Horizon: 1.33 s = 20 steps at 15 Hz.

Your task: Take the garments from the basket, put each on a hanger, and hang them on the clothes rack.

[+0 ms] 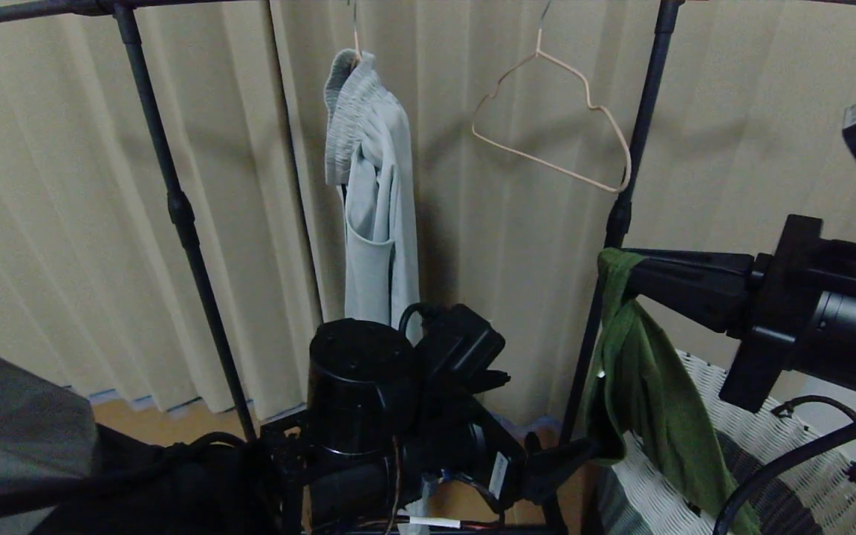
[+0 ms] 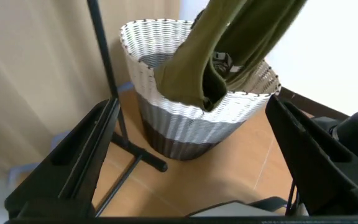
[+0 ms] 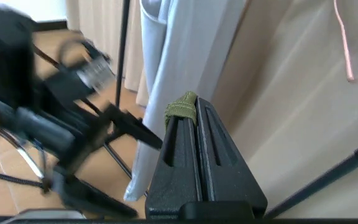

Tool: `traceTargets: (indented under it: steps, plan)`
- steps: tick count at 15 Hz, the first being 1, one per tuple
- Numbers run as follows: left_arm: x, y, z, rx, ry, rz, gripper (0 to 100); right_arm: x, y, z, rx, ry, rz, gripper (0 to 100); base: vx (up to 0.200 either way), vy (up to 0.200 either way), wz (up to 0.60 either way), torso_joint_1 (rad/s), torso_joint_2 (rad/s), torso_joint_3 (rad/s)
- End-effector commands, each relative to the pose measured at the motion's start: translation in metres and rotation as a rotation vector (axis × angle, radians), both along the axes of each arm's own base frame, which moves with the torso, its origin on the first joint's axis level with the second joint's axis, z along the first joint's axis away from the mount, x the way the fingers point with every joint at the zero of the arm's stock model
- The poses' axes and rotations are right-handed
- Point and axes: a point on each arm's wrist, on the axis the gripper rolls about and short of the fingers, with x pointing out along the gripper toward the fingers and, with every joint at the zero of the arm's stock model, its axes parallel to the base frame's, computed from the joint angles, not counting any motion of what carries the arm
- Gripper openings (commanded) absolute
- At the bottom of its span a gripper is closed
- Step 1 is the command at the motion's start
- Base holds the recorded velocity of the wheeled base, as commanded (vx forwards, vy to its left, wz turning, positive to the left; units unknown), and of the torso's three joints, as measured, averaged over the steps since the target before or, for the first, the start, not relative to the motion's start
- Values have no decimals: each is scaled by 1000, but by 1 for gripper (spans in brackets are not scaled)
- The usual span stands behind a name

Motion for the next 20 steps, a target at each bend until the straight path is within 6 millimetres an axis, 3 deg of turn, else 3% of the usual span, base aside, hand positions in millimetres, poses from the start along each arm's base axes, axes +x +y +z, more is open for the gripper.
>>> traceTargets:
  steps: [1,4,8,14,15,18,20]
  plan:
    - [7,-9,-7,8,7,0,100,0,0,1,9,-6,11,0,0,0,0,0,0,0]
    - [27,-28,-19,1,19,90,100,-2,1,2,17,-13,25,0,0,0,0,0,0,0]
    - [50,-32,-35,20,26,149,100,-4,-1,4,23,-19,26,0,0,0,0,0,0,0]
    - [52,-29,-44,51,43,157,100,-5,-1,5,26,-22,26,0,0,0,0,0,0,0]
    - [52,-29,-44,51,42,157,0,-5,-1,5,27,-23,26,0,0,0,0,0,0,0]
    - [47,-24,-50,95,9,143,0,-7,-4,6,31,-28,23,0,0,0,0,0,0,0]
    - [36,-11,-51,111,-52,138,0,-8,-6,7,35,-32,19,0,0,0,0,0,0,0]
